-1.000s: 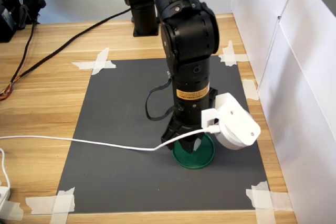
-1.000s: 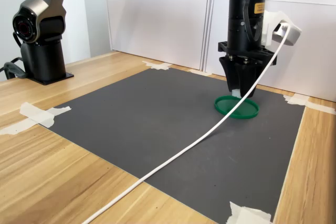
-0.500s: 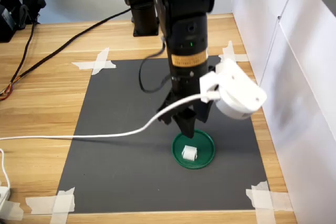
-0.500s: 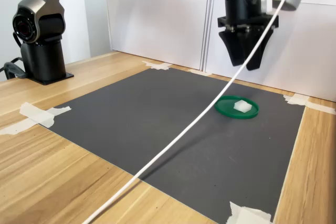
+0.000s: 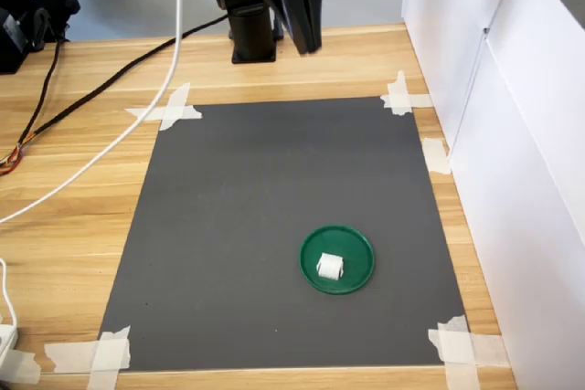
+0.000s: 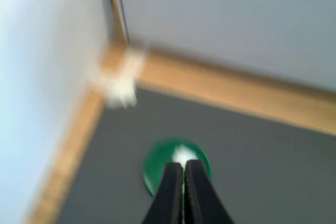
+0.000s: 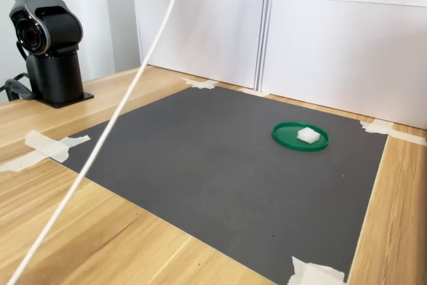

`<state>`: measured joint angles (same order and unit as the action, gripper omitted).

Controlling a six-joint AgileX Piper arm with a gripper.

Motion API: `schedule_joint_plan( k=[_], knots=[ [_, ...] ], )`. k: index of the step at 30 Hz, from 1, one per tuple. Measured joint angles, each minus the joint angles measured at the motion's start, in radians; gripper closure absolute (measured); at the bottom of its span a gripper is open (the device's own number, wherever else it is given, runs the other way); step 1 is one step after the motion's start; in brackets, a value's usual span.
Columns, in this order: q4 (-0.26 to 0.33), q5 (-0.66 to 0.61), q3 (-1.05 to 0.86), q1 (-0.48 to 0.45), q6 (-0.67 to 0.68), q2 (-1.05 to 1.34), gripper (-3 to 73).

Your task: Grasp a white terminal and put it in the green lid.

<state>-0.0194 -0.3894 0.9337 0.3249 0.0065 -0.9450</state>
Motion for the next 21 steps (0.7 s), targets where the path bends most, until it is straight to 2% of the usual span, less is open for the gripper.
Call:
schedule_joint_plan(
  k=[4, 8, 10, 14, 21],
  knots=[
    [-0.016, 0.158, -0.223, -0.036, -0.135, 0.276, 71.5],
    [-0.016, 0.278, -0.437, -0.165, -0.182, 0.52, 71.5],
    [0.003, 0.3, -0.533, -0.23, -0.188, 0.633, 71.5],
    [0.027, 0.273, -0.673, -0.295, -0.19, 0.789, 71.5],
    [0.019, 0.114, -0.826, -0.304, -0.19, 0.837, 71.6]
  ],
)
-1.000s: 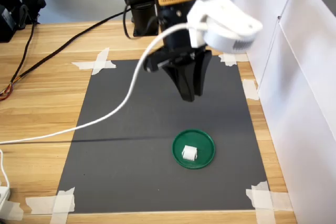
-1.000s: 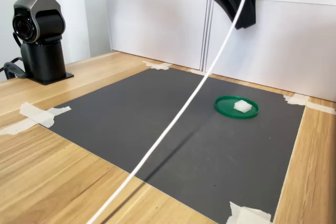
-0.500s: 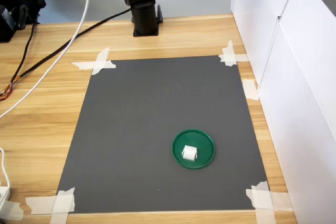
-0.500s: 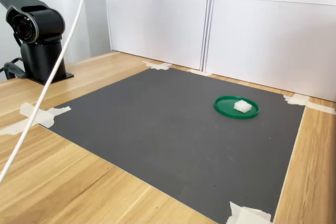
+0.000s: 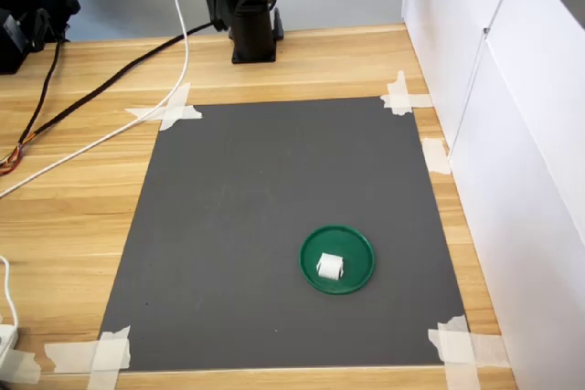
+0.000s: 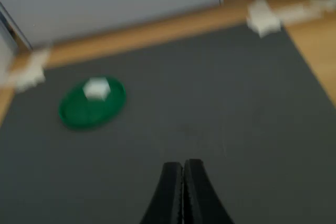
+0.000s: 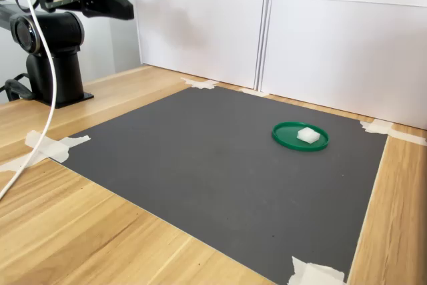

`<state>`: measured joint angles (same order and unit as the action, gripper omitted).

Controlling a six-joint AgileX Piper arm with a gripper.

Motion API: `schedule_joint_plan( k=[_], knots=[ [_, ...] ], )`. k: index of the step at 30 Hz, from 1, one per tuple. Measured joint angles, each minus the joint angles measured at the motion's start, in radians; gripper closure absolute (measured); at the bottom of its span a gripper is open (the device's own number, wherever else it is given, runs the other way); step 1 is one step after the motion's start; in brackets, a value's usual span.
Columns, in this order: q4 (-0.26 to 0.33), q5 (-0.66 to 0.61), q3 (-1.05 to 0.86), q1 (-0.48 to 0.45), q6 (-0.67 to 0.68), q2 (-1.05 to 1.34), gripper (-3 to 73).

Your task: Grasp a white terminal and put it in the green lid.

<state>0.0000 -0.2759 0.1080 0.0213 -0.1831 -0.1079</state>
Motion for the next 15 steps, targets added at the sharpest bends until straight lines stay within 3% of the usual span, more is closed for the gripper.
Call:
schedule_joint_plan(
  k=[5, 15],
  knots=[
    [0.0, -0.076, -0.009, 0.0, 0.0, 0.005, 71.6],
    [0.0, -0.083, -0.009, 0.0, 0.0, 0.096, 71.6]
  ],
)
